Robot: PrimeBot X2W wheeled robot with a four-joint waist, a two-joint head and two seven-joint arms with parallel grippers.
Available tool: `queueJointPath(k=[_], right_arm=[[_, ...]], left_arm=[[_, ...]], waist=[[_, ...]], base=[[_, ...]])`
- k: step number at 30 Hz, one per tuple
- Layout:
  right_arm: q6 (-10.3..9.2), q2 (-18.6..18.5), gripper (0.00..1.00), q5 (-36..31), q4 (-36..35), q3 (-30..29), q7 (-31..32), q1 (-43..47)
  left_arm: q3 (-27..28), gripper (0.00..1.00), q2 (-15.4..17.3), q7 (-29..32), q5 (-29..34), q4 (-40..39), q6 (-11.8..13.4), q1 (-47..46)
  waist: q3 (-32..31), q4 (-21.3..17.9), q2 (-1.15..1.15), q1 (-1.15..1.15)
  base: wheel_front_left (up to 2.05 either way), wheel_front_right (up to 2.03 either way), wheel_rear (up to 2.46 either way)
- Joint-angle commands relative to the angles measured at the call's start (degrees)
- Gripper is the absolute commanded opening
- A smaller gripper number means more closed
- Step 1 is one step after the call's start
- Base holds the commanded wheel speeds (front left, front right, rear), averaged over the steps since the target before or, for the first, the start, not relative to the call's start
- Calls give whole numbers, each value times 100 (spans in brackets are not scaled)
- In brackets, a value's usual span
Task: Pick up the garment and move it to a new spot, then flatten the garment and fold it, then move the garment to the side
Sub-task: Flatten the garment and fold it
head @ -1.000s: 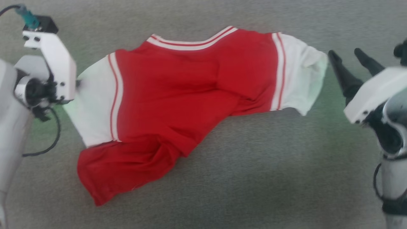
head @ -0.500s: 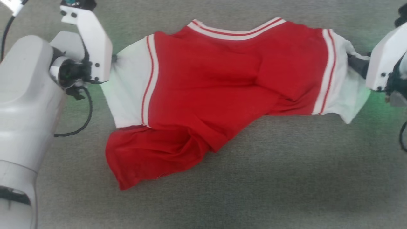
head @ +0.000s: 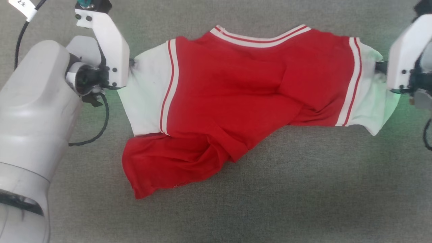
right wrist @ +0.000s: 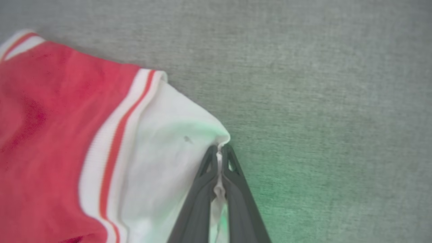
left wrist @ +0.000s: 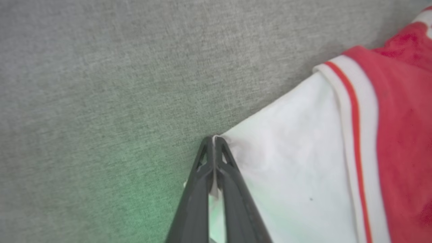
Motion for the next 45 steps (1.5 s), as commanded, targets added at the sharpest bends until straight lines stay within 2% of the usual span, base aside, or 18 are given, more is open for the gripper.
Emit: queueJointPath(k=[1, 9, 16, 24, 37, 45], right_arm=[[0, 58, 0, 86, -39, 73, 22, -1], [-1, -131, 0, 412, -363, 274, -213, -136], [-1, -100, 0, 557, -561, 405, -456, -393], [-1, -44, 0, 661, -635, 572, -577, -798], [-1, -45, 0, 735, -492, 752, -738, -1575], [-1, -85, 0, 751, -343, 911, -889, -1951]], left_arm=[[-64, 0, -64, -19, -90, 28, -11, -14], [-200, 0, 83, -85, -153, -142, -11, -219], [-181, 0, 303, -88, -152, -393, -6, -441], [-61, 0, 628, 113, -159, -830, 186, -722], [256, 0, 1064, 78, -197, -1633, 511, -1124], [371, 0, 1208, -37, -196, -1839, 512, -1290]], waist=[[-119, -8, 0, 0], [-774, -38, 0, 0], [-1500, -113, 0, 0], [-2144, -195, 0, 0], [-2571, -247, 0, 0], [-2519, -276, 0, 0]], base=[[0, 0, 0], [0, 0, 0], [0, 0, 0], [0, 0, 0], [0, 0, 0], [0, 0, 0]])
